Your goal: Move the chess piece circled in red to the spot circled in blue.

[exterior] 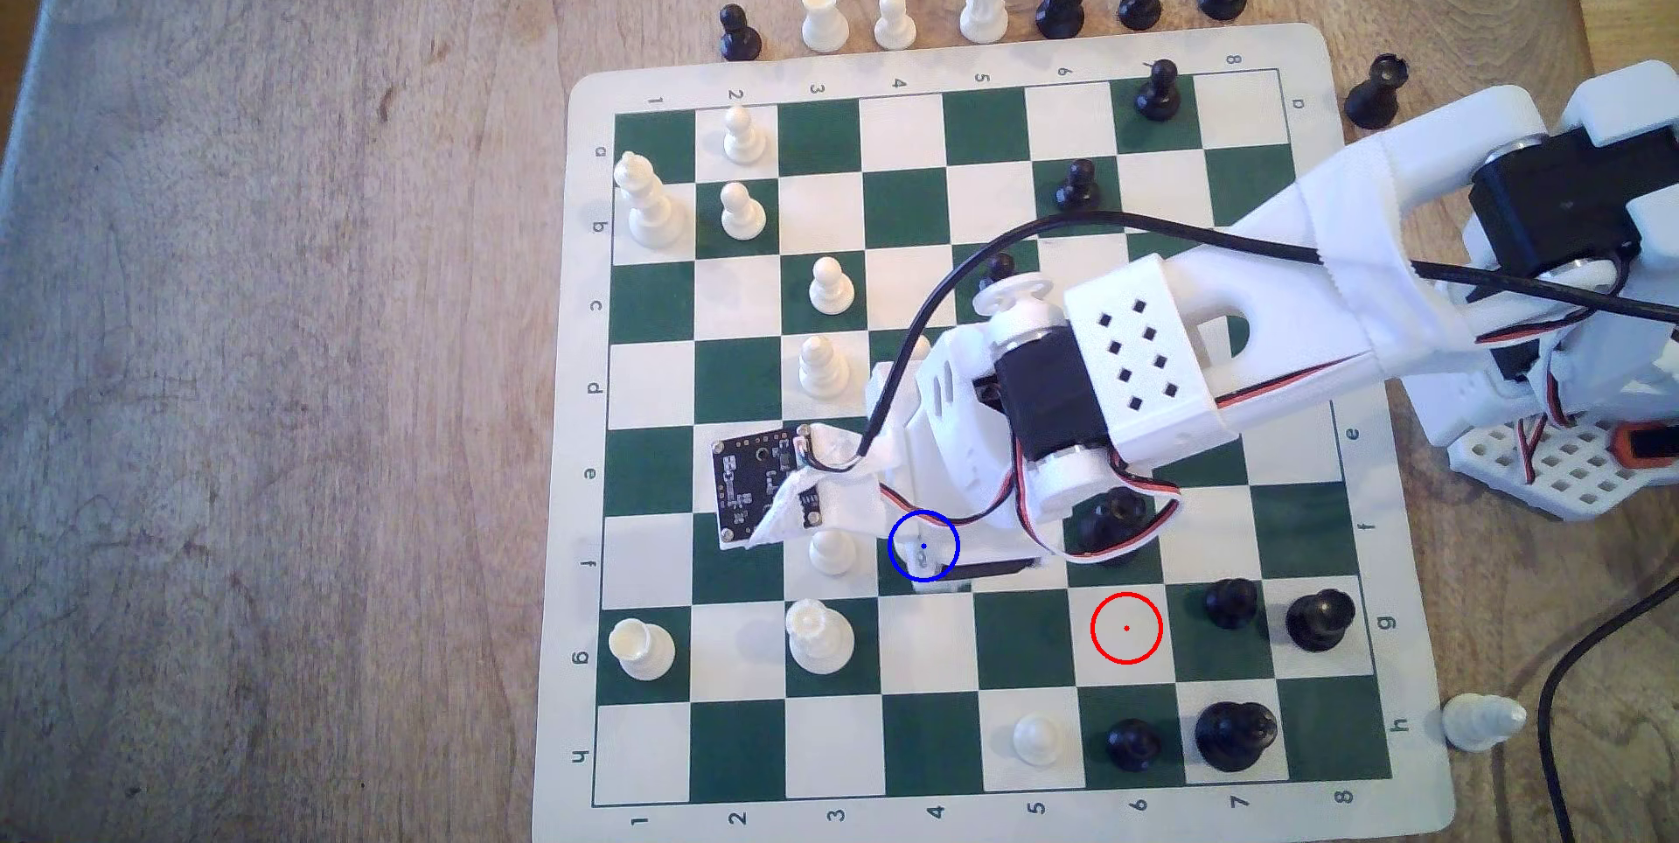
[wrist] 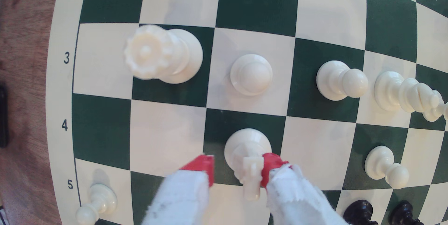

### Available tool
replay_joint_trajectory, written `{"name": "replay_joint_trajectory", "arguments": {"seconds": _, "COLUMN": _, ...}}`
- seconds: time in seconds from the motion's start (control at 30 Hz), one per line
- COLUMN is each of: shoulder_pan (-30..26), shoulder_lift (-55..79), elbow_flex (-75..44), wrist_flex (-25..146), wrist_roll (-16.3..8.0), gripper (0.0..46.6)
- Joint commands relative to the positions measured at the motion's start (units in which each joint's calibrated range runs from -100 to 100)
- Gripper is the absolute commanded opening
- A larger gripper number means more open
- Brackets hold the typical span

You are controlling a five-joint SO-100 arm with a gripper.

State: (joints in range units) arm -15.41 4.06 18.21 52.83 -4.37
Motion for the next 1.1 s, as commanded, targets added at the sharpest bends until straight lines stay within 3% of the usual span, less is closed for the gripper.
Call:
{"name": "replay_joint_trajectory", "arguments": {"seconds": 0.0, "shoulder_pan": 0.43, "shoulder_lift": -2.45, "elbow_flex": -5.70, "wrist_flex": 0.24, "wrist_roll": 0.24, "gripper": 18.2}}
{"name": "replay_joint_trajectory", "arguments": {"seconds": 0.17, "shoulder_pan": 1.84, "shoulder_lift": -9.33, "elbow_flex": -0.71, "wrist_flex": 0.73, "wrist_roll": 0.39, "gripper": 19.5}}
{"name": "replay_joint_trajectory", "arguments": {"seconds": 0.6, "shoulder_pan": -0.97, "shoulder_lift": -45.24, "elbow_flex": 30.29, "wrist_flex": 0.49, "wrist_roll": -0.05, "gripper": 18.9}}
{"name": "replay_joint_trajectory", "arguments": {"seconds": 0.67, "shoulder_pan": 0.28, "shoulder_lift": -52.28, "elbow_flex": 34.55, "wrist_flex": -2.30, "wrist_roll": -0.05, "gripper": 17.4}}
{"name": "replay_joint_trajectory", "arguments": {"seconds": 0.7, "shoulder_pan": 0.90, "shoulder_lift": -55.08, "elbow_flex": 36.46, "wrist_flex": -4.43, "wrist_roll": -0.05, "gripper": 14.4}}
{"name": "replay_joint_trajectory", "arguments": {"seconds": 0.8, "shoulder_pan": 5.13, "shoulder_lift": -63.57, "elbow_flex": 44.26, "wrist_flex": -18.27, "wrist_roll": 0.24, "gripper": 0.3}}
{"name": "replay_joint_trajectory", "arguments": {"seconds": 0.93, "shoulder_pan": 9.59, "shoulder_lift": -64.93, "elbow_flex": 46.25, "wrist_flex": -32.52, "wrist_roll": 0.24, "gripper": 0.3}}
{"name": "replay_joint_trajectory", "arguments": {"seconds": 1.07, "shoulder_pan": 10.13, "shoulder_lift": -68.24, "elbow_flex": 51.42, "wrist_flex": -45.70, "wrist_roll": 0.73, "gripper": 0.3}}
